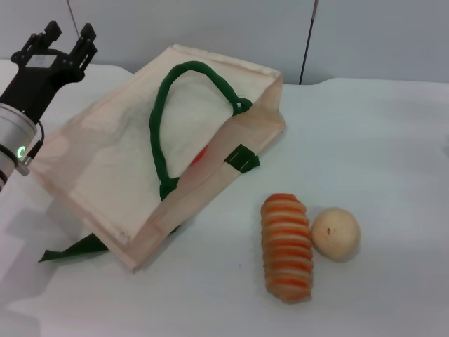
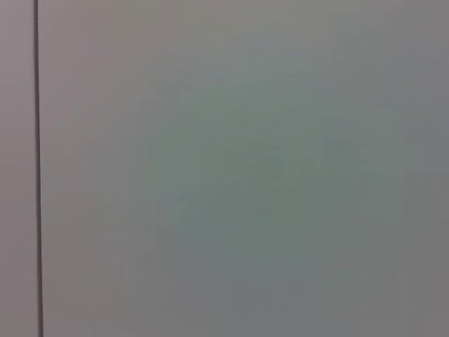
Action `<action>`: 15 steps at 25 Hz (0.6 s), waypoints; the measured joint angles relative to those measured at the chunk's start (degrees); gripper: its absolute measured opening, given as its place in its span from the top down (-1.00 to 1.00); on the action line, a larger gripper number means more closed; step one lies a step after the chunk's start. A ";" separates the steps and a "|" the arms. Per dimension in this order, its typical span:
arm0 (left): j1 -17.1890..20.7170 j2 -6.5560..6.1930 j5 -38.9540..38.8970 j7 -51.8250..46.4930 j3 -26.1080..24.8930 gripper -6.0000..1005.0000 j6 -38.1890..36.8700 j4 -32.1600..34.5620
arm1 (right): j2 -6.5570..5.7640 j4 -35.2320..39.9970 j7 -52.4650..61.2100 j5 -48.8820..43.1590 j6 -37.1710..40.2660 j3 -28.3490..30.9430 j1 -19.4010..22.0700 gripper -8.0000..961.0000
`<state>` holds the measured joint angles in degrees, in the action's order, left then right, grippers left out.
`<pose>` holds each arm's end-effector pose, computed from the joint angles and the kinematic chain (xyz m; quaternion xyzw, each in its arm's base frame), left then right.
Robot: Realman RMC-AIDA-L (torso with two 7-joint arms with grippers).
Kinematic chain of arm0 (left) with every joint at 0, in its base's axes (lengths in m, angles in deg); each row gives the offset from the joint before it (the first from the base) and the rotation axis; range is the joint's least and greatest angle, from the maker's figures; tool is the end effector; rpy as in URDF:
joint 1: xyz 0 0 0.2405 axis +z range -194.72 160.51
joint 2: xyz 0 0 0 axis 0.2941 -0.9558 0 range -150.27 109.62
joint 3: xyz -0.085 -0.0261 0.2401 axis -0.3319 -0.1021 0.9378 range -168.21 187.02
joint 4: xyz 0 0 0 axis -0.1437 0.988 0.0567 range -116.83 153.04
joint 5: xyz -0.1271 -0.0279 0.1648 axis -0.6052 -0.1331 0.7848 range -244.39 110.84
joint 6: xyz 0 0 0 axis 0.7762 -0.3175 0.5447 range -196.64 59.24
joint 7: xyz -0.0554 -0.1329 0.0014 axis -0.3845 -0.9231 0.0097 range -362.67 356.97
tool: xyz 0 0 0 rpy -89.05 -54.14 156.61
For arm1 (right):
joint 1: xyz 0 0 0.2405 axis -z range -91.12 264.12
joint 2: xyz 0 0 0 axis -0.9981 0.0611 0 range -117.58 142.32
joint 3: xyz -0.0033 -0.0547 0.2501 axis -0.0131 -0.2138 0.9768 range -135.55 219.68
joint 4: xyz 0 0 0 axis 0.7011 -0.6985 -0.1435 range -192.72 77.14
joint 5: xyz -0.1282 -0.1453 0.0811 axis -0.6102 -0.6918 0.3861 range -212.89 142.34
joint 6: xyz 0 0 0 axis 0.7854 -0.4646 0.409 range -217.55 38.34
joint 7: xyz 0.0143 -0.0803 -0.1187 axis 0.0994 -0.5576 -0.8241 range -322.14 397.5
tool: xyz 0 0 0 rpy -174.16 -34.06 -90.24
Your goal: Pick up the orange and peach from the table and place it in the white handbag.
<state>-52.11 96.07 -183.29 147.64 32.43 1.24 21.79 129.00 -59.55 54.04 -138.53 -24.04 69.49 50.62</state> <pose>-0.3023 0.3845 0.0344 -0.6961 -0.2262 -0.3860 0.5615 0.3122 0.3874 0.0274 -0.6637 0.2367 0.3353 0.6253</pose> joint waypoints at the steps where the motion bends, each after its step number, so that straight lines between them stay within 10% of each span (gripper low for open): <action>1: 0.10 -0.01 -0.01 -0.26 0.00 -0.30 0.22 0.00 | 0.00 0.00 0.03 0.01 0.00 -0.02 -0.03 -0.83; 15: 0.56 -0.14 -2.18 -1.37 0.00 -0.30 1.54 0.07 | 0.00 -0.19 0.24 0.08 0.03 -0.01 -0.19 -0.83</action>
<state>-51.55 95.93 -185.47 146.27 32.43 2.78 21.86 129.00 -59.74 54.28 -138.45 -24.01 69.48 50.42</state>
